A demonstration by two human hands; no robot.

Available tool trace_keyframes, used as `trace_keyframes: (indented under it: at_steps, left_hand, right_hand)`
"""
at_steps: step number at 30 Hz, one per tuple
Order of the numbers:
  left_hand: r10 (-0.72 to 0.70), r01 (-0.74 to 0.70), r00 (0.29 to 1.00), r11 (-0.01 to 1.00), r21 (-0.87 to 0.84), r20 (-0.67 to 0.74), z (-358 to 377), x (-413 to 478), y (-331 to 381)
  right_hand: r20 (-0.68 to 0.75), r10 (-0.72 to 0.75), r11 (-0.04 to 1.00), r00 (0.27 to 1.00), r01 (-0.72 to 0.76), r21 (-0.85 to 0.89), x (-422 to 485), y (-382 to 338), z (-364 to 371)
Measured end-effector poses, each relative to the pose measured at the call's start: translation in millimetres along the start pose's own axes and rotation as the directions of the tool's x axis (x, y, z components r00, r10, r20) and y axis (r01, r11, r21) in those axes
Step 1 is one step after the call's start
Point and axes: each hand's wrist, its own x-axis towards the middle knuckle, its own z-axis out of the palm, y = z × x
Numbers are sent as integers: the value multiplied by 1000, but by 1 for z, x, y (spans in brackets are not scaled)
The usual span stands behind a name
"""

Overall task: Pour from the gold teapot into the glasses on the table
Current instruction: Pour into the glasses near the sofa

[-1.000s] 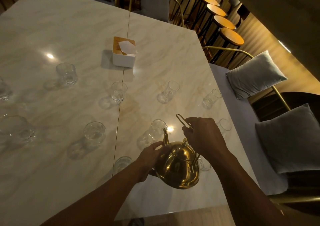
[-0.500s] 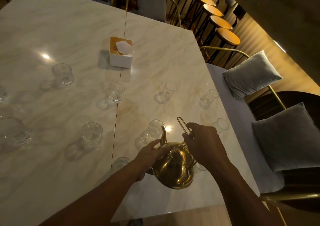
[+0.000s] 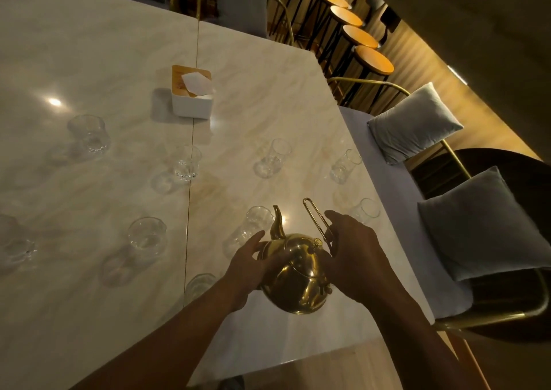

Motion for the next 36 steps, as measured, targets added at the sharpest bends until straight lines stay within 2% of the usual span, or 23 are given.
trace_keyframes:
  at_steps: [5, 10, 17, 20, 25, 36]
  left_hand:
    - [28, -28, 998, 1000, -6, 50, -2, -1, 12]
    - [29, -30, 983, 1000, 0, 182, 2, -2, 22]
    - [13, -13, 955, 1000, 0, 297, 36, -9, 22]
    - [9, -16, 959, 1000, 24, 284, 63, -16, 14]
    - [20, -22, 967, 1000, 5, 252, 115, -26, -6]
    - [35, -36, 998, 999, 20, 43, 213, -40, -61]
  right_hand:
    - [-17, -27, 992, 999, 25, -121, -9, -4, -6]
    - [-140, -48, 983, 989, 22, -180, -29, -13, -19]
    - [-316, -27, 992, 948, -13, -124, -57, 14, -34]
    - [-380, -41, 996, 924, 8, -88, -68, 40, -42]
    - [-399, -113, 993, 910, 117, -15, -81, 98, -55]
    - [-268, -204, 979, 942, 192, -73, -105, 196, -77]
